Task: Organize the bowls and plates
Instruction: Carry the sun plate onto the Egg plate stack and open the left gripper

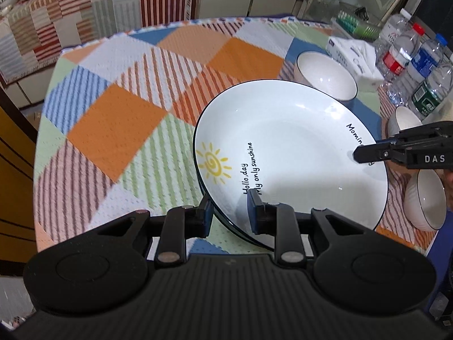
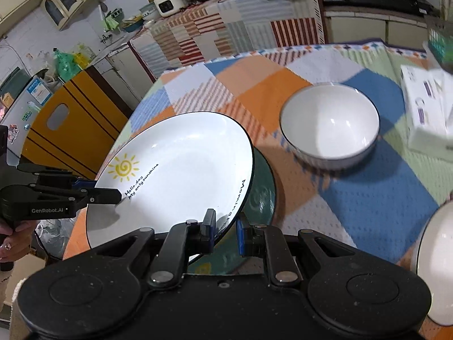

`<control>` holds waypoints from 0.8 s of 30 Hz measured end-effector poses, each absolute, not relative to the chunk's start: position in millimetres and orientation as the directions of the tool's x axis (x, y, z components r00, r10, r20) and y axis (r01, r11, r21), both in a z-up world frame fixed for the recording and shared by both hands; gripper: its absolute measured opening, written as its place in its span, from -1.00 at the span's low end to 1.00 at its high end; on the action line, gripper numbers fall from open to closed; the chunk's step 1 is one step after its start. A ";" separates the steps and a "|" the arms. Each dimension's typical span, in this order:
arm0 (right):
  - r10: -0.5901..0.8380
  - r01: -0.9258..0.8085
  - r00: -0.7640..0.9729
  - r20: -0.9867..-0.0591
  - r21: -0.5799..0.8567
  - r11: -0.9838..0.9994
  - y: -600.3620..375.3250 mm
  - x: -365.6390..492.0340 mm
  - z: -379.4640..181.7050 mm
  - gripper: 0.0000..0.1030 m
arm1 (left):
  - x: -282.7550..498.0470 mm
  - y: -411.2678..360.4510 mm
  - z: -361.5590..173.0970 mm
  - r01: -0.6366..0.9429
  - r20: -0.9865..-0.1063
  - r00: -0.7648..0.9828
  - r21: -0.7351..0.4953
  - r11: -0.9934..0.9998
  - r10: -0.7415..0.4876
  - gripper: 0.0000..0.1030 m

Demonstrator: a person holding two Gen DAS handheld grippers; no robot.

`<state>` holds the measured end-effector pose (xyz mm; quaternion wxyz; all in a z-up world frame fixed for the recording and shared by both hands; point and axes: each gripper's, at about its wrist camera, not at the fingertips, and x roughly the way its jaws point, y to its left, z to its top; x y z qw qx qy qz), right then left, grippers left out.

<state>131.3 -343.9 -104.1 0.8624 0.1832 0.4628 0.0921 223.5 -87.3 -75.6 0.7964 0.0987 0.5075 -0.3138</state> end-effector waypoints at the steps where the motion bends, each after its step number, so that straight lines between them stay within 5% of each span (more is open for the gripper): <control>1: 0.330 0.014 0.551 -0.766 0.404 0.915 -345.3 129.5 -107.1 -0.63 | 223.2 -89.6 -77.9 0.599 -0.874 0.284 -0.159 0.785 -0.394 -0.55; 18: 0.314 0.036 0.498 -0.808 0.381 0.924 -342.3 126.9 -129.6 -0.60 | 226.4 -99.4 -97.6 0.568 -0.919 0.219 -0.152 0.809 -0.327 -0.54; 24: 0.232 0.004 0.469 -0.852 0.265 0.964 -325.0 129.4 -128.7 -0.54 | 227.4 -106.1 -103.1 0.559 -0.927 0.233 -0.120 0.820 -0.294 -0.53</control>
